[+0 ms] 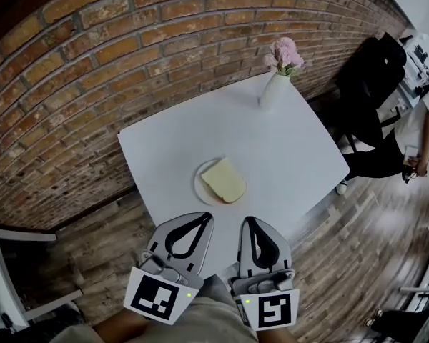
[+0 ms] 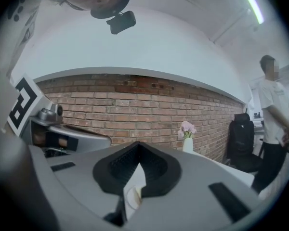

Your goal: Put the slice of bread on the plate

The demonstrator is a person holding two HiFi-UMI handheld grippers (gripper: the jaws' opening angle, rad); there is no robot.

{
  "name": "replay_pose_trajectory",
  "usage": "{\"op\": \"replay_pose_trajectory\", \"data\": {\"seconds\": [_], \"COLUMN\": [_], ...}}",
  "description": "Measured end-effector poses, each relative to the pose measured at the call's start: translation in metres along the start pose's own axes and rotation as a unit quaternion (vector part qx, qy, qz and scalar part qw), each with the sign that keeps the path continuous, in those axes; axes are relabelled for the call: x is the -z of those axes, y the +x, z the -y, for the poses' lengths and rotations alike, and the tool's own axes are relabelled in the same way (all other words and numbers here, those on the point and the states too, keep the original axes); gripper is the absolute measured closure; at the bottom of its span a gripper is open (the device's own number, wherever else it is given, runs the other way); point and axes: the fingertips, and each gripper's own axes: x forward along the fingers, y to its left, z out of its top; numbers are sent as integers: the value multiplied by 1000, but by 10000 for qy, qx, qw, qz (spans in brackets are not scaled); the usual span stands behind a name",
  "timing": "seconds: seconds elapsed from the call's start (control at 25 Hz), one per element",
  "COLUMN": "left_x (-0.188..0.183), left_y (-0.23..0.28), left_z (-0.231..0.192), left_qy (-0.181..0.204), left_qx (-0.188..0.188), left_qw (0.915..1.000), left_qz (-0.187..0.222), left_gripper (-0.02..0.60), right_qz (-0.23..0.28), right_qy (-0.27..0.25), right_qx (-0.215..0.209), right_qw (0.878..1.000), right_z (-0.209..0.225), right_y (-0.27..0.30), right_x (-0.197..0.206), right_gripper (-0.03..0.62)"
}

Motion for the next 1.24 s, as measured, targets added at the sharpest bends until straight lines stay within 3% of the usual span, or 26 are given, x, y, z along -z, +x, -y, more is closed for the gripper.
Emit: {"op": "replay_pose_trajectory", "data": {"seconds": [0.44, 0.6, 0.76, 1.04, 1.24], "left_x": [-15, -15, -10, -3, -6], "left_y": [-19, -25, -27, -29, -24], "left_z": [22, 26, 32, 45, 54], "left_qy": [60, -148, -38, -84, -26], "left_qx": [42, 9, -55, -167, -183], "left_qw": [9999, 9998, 9999, 9997, 9995], "left_qz": [87, 93, 93, 152, 258], "left_gripper": [572, 572, 572, 572, 572], "right_qz": [28, -10, 14, 198, 9], "right_qy": [177, 229, 220, 51, 164], "right_qx": [-118, -104, -121, -372, -517], "right_qw": [9998, 9997, 9997, 9991, 9985], "right_z": [-14, -11, -6, -11, -12], "right_y": [-34, -47, -55, -60, -64], "right_x": [-14, -12, -8, -11, -6], "right_gripper": [588, 588, 588, 588, 588]}}
